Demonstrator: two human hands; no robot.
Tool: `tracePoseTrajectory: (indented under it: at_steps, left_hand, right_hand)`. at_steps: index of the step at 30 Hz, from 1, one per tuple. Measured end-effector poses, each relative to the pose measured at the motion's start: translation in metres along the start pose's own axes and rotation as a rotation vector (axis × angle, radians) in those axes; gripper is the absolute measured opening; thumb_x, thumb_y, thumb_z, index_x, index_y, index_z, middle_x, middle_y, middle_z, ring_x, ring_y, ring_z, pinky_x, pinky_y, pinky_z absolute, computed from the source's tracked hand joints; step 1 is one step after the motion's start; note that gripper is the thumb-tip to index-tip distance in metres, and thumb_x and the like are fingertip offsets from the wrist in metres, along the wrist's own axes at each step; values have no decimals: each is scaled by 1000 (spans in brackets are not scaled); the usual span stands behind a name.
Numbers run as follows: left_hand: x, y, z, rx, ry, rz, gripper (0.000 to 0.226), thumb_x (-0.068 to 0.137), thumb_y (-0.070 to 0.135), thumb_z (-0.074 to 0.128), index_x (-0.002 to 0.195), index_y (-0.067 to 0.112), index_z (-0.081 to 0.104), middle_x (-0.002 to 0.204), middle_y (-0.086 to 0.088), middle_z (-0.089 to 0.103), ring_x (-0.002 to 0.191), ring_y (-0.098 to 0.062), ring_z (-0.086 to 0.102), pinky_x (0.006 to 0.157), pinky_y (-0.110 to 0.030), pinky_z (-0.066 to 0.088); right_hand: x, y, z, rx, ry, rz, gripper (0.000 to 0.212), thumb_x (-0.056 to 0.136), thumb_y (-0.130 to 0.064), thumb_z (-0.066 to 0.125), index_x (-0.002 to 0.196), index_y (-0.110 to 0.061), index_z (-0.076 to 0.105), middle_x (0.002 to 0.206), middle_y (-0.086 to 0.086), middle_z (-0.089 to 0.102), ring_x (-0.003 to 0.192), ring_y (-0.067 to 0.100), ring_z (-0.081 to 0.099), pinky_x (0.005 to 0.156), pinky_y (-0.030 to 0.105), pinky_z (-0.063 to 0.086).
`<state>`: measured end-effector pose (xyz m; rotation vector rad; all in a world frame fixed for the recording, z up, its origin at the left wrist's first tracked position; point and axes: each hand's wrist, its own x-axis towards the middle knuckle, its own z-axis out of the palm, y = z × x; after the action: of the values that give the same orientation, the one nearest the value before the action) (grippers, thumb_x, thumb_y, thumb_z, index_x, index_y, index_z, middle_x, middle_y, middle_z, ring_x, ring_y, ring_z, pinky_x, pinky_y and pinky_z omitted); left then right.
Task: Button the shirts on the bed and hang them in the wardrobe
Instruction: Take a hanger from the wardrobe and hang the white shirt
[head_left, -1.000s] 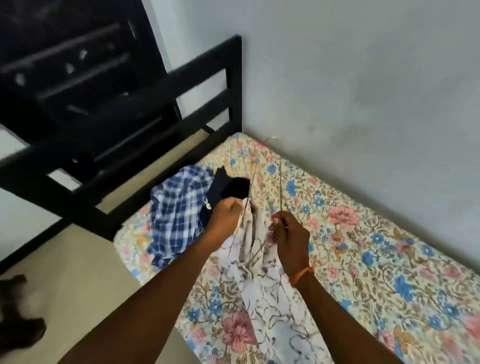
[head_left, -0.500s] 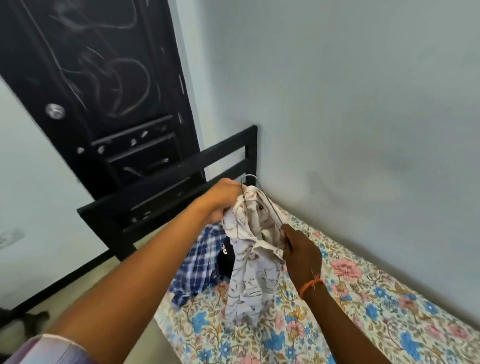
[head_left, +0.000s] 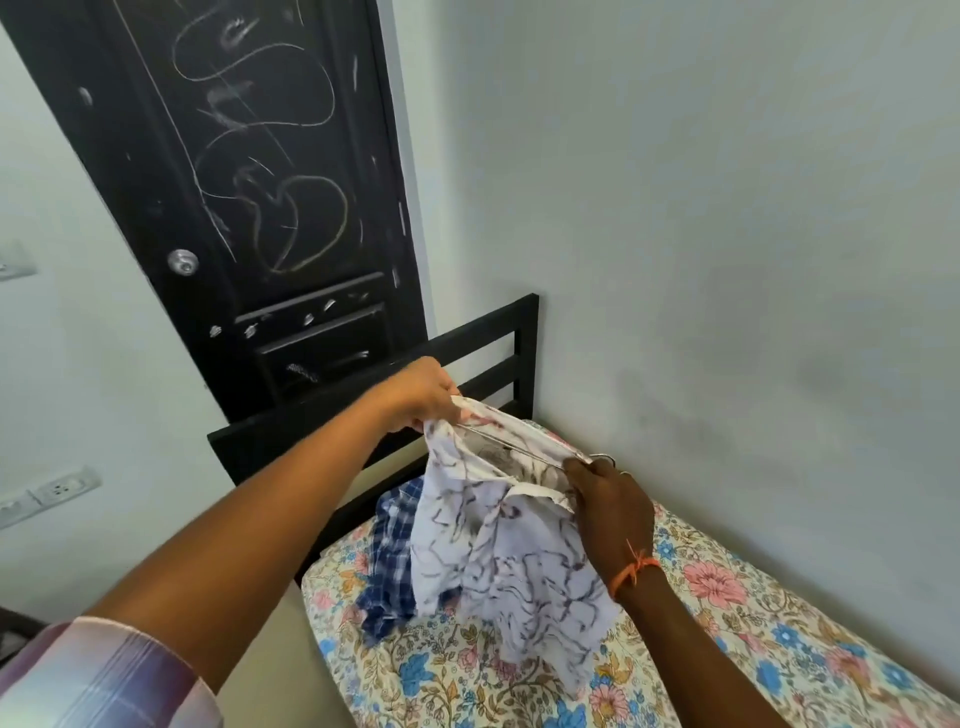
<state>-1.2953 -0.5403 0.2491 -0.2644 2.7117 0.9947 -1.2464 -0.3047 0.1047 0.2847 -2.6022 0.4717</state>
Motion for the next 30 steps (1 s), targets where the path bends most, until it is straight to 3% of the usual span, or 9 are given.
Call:
tracePoseTrajectory:
  at_steps: [3, 5, 10, 15, 17, 20, 23, 26, 30]
  left_hand:
    - [-12, 6, 24, 504, 329, 188, 12, 89, 10, 61, 96, 11, 71, 98, -9, 69, 89, -29, 67, 75, -37, 52]
    - [-21, 10, 44, 604, 445, 349, 12, 92, 11, 57, 99, 16, 66, 101, -5, 63, 87, -26, 64, 76, -35, 53]
    - [-49, 14, 84, 359, 513, 658, 13, 96, 27, 59, 106, 20, 62, 107, 0, 60, 83, -19, 63, 76, -33, 56]
    - [-71, -13, 87, 138, 538, 629, 19, 99, 33, 53, 109, 18, 61, 109, 0, 62, 83, -13, 59, 68, -11, 40]
    - [-78, -27, 82, 76, 554, 602, 19, 99, 35, 54, 111, 21, 59, 111, 1, 64, 83, -11, 58, 70, -9, 40]
    - [-92, -35, 71, 71, 609, 617, 16, 98, 28, 57, 112, 20, 59, 110, -1, 63, 84, -17, 62, 74, -25, 53]
    - [-103, -39, 49, 148, 635, 553, 13, 94, 22, 60, 106, 18, 58, 105, -3, 63, 85, -23, 63, 75, -39, 57]
    - [-124, -50, 30, 270, 624, 656, 12, 95, 22, 56, 104, 16, 60, 106, -4, 63, 84, -24, 65, 74, -34, 55]
    - [-166, -70, 33, 338, 565, 880, 21, 96, 30, 55, 112, 17, 58, 110, -1, 62, 81, -20, 64, 67, -30, 54]
  right_hand:
    - [7, -9, -7, 18, 69, -29, 22, 68, 0, 81, 83, -15, 77, 72, 6, 69, 57, 30, 60, 50, 23, 34]
    - [14, -18, -10, 7, 50, -119, 21, 63, 1, 83, 75, -14, 76, 67, 6, 68, 58, 30, 59, 48, 26, 42]
    - [28, -46, -28, 47, -20, -272, 11, 76, -14, 76, 79, -25, 78, 79, -2, 75, 74, 20, 68, 74, 33, 52]
    - [32, -51, -91, -146, 35, -268, 16, 66, -19, 88, 73, -27, 76, 63, -5, 70, 60, 20, 63, 78, 35, 32]
    - [34, -54, -112, -187, 40, -315, 18, 63, -20, 92, 73, -25, 78, 63, -5, 71, 59, 22, 64, 76, 33, 34]
    - [23, -79, -127, -199, 24, -400, 25, 55, -14, 95, 63, -16, 72, 55, 2, 66, 51, 26, 59, 58, 25, 34]
    - [-1, -105, -132, -212, -31, -479, 27, 59, -12, 93, 63, -13, 67, 58, 3, 66, 60, 29, 61, 51, 27, 40]
    - [-24, -117, -143, -169, 31, -385, 23, 70, -11, 86, 70, -11, 63, 68, 5, 67, 73, 32, 62, 53, 33, 49]
    - [-55, -124, -167, -106, 77, -198, 20, 77, -9, 80, 70, -10, 61, 66, 4, 62, 75, 30, 57, 56, 42, 51]
